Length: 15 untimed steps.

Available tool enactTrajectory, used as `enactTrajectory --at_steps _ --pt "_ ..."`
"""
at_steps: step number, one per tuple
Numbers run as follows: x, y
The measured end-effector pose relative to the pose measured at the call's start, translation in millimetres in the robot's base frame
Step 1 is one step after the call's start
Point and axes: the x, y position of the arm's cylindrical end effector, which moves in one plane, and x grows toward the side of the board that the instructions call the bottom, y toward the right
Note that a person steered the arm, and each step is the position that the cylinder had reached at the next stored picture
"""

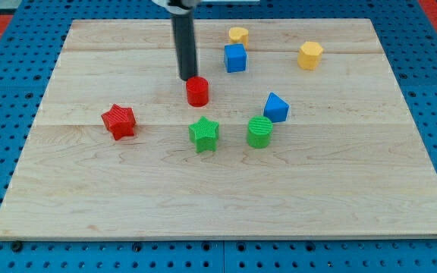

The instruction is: Move the blue triangle to the blue cube

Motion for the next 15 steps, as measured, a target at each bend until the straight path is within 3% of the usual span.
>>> enactTrajectory --at_steps 1,2,4,5,6,7,8,9,10,11,13,14,15 --pt "76 47" --pt "60 64" --pt "75 172" --pt "99 199" --pt "81 224" --pt "21 200" --pt "-12 162" --pt "25 201" --pt "25 159" --pt "-20 158" --pt "17 167" --pt "-31 118" --pt "-10 61"
